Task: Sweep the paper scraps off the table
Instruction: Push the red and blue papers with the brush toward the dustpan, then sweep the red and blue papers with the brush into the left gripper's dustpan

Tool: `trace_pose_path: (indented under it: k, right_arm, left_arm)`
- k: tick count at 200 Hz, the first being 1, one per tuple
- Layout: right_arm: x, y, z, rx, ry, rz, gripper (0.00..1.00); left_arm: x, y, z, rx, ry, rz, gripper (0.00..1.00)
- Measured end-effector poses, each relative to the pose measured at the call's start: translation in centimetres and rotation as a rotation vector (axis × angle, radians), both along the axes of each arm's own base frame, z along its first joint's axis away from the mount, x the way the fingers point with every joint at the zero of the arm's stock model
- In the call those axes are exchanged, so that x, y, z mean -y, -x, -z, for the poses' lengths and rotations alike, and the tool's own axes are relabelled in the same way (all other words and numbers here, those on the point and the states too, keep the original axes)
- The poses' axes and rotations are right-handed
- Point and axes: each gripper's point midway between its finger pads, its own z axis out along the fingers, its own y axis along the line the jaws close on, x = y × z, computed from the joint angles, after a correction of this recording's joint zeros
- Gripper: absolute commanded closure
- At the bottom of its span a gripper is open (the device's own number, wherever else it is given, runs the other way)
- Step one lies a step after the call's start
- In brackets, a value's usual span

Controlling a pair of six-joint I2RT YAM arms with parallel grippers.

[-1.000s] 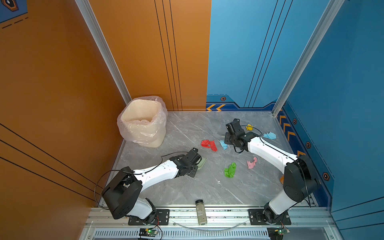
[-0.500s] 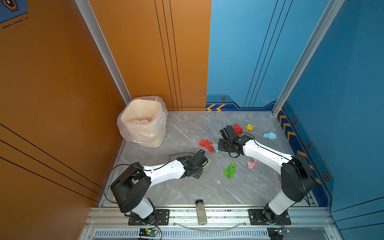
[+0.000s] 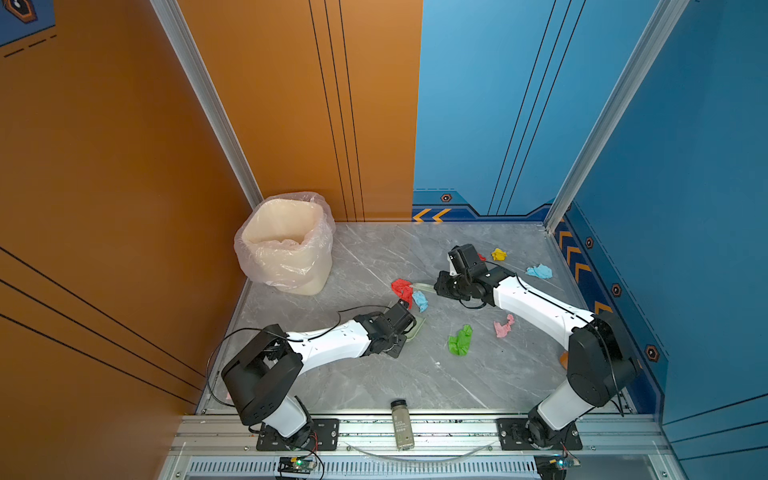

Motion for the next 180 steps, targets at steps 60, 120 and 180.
trace_pose_path:
  k: [60, 120, 180]
  right_arm:
    - [-5.6, -7.0, -1.8, 0.100, -0.094, -0.122, 1.00]
    - [-7.5, -6.6, 1.7, 0.037, -0.070, -0.190, 1.00]
    - [-6.4, -0.4, 2.1, -0.056, -0.051, -0.232, 1.00]
  left_arm:
    - [-0.6, 0.5, 0.7, -0.015, 0.003, -0.031, 1.00]
    - [-0.7, 0.2, 0.6, -0.014, 0.013, -0.055, 1.00]
    - [-1.2, -0.3, 0.6, -0.014, 0.017, -0.080, 1.00]
